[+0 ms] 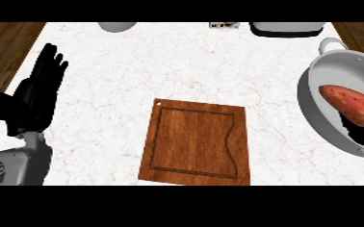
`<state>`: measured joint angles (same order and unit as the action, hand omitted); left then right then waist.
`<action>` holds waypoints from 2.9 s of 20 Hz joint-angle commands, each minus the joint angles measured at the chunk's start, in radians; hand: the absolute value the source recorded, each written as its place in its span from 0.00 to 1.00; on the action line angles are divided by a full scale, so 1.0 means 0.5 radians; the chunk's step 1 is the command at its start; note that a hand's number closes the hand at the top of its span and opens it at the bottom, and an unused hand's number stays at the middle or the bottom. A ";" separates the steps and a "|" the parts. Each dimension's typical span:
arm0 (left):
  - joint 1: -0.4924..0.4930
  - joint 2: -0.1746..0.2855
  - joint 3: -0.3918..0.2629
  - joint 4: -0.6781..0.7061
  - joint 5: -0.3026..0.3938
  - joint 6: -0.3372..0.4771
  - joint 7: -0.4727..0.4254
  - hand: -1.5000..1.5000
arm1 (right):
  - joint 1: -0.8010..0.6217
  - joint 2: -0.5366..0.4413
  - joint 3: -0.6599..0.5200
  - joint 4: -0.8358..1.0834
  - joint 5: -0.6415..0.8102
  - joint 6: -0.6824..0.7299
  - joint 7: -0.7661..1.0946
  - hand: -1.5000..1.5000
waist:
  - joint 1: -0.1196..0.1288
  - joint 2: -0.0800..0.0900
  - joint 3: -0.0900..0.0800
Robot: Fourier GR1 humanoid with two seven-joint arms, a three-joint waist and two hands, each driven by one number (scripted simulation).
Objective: Pick the sweet potato from the cutting board and place it in the pot
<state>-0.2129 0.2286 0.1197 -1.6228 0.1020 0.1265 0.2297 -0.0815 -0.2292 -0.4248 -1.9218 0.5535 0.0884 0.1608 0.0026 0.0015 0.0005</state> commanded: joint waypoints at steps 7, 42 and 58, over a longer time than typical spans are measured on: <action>0.066 -0.044 -0.050 -0.039 -0.035 -0.009 -0.045 0.50 | -0.193 -0.329 -0.064 0.999 0.711 -0.618 -0.429 1.00 | 0.042 0.012 0.002; -0.101 0.020 0.079 0.093 -0.007 -0.071 0.020 0.50 | -0.868 -1.145 -0.854 3.108 -0.635 0.441 -1.546 0.00 | 0.008 0.011 0.003; 0.050 -0.060 0.020 0.005 -0.069 -0.062 -0.054 0.50 | -0.508 -1.483 -0.830 3.418 -0.706 0.806 -1.913 0.00 | 0.022 0.012 0.008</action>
<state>-0.2023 0.1917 0.1180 -1.6414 0.0650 0.1097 0.2277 -0.3691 -0.9387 -0.8391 -0.2394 0.2129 0.4100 -0.7346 0.0145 0.0073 0.0044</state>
